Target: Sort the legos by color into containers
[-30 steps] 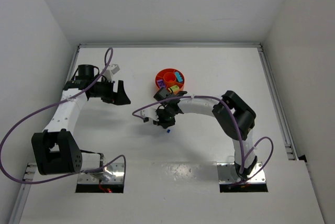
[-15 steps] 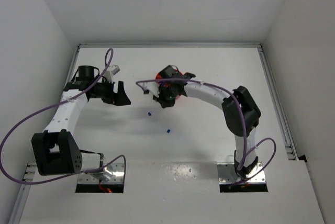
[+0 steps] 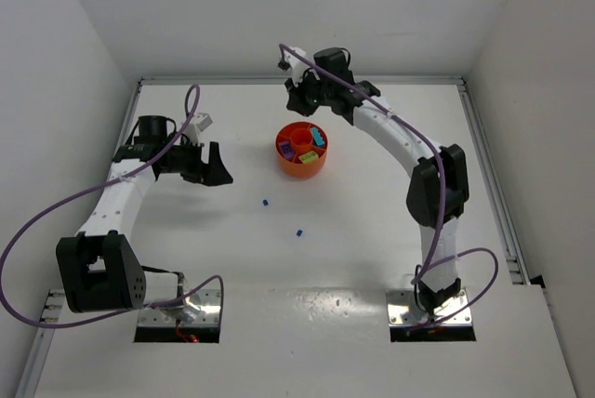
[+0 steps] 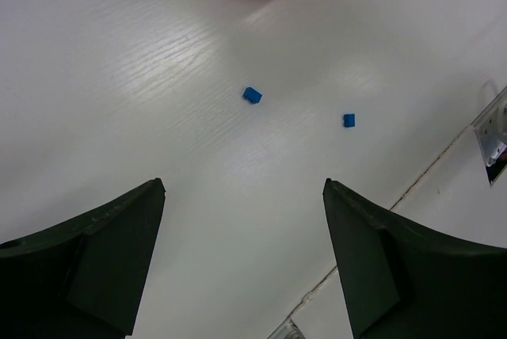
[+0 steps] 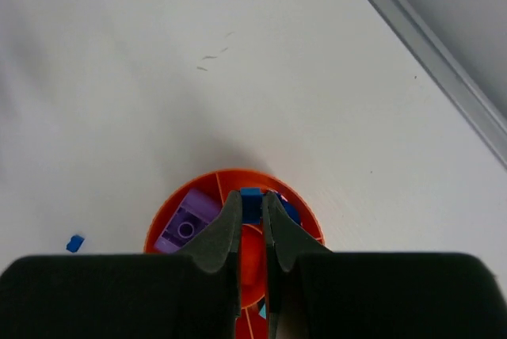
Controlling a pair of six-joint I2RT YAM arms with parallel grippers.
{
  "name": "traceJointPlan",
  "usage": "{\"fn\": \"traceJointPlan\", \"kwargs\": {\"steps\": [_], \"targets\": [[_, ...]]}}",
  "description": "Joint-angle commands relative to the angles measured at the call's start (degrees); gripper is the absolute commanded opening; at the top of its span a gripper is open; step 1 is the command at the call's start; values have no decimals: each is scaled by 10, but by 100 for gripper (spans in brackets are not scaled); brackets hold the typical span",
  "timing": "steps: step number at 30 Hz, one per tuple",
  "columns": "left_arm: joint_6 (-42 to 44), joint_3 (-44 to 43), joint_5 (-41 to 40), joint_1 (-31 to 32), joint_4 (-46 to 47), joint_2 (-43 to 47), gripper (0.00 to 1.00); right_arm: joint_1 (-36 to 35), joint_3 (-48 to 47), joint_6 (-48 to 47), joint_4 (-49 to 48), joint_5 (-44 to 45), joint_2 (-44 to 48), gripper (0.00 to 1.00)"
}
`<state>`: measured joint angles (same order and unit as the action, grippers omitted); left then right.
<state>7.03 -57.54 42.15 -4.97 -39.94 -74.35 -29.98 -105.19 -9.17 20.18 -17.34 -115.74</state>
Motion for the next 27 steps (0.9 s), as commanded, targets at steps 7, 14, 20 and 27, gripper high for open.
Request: {"fn": "traceJointPlan", "kwargs": {"steps": [7,14,20,27], "targets": [[-7,-17,9,-7,20,8,87,22,-47,71,-8,-19,-61,0],[-7,-17,9,-13,20,8,87,33,-52,77,-8,-30,-83,0],[-12,-17,9,-13,20,3,87,39,-52,77,-8,-35,-95,0],[-12,-17,9,-13,20,-3,87,39,-57,77,-2,-45,-101,8]]}}
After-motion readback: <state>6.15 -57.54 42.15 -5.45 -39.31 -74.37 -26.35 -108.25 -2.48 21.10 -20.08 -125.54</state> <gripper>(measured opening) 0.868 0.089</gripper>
